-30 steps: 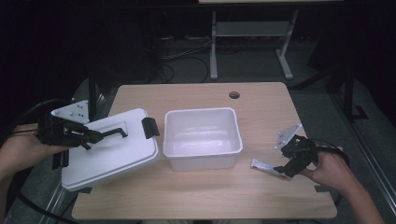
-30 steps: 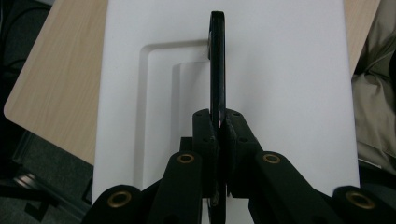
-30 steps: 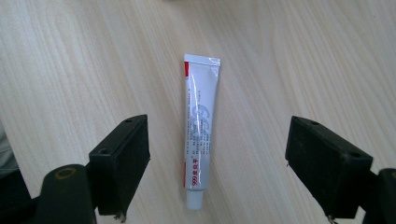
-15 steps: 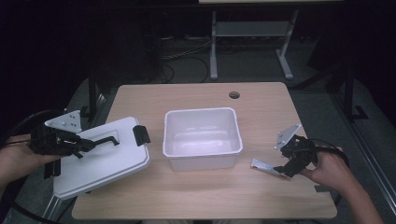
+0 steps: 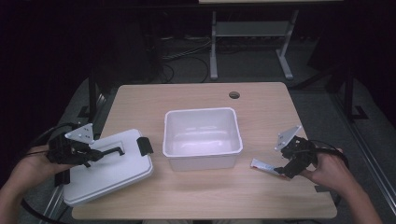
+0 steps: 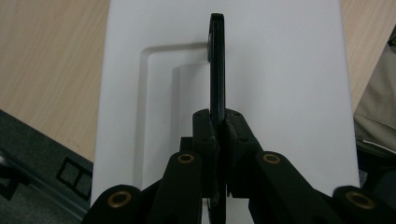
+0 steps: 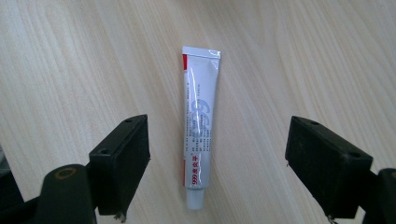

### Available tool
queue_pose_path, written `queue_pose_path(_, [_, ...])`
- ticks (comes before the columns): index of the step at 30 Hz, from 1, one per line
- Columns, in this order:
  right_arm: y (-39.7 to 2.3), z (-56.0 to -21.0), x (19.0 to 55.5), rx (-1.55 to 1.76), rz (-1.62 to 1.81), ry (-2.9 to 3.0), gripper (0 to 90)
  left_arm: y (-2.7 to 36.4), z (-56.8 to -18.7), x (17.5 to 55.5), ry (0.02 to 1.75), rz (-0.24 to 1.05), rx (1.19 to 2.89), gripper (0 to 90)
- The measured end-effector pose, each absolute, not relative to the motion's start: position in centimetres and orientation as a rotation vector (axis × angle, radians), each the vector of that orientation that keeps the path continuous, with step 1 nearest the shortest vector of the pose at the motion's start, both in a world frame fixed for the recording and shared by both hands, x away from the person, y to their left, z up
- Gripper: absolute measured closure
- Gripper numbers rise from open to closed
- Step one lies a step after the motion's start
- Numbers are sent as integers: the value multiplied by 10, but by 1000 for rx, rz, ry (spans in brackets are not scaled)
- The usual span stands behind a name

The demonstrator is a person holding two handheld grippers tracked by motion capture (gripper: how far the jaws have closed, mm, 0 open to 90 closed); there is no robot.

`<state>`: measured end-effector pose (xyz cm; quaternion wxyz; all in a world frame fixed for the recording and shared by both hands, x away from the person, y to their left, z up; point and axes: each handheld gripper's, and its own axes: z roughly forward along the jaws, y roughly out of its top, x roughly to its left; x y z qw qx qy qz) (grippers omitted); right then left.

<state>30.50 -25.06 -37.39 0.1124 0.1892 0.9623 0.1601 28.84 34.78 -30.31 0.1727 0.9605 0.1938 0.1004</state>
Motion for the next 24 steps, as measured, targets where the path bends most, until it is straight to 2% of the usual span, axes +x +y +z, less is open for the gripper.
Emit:
queue_pose_path(9, [-252,-377,304,563,476,2825,213,340,-333,293,557,261,2732,846])
queue_pose_path(24, [-252,-383,304,568,482,2834,213,335,-357,299,573,241,2740,845])
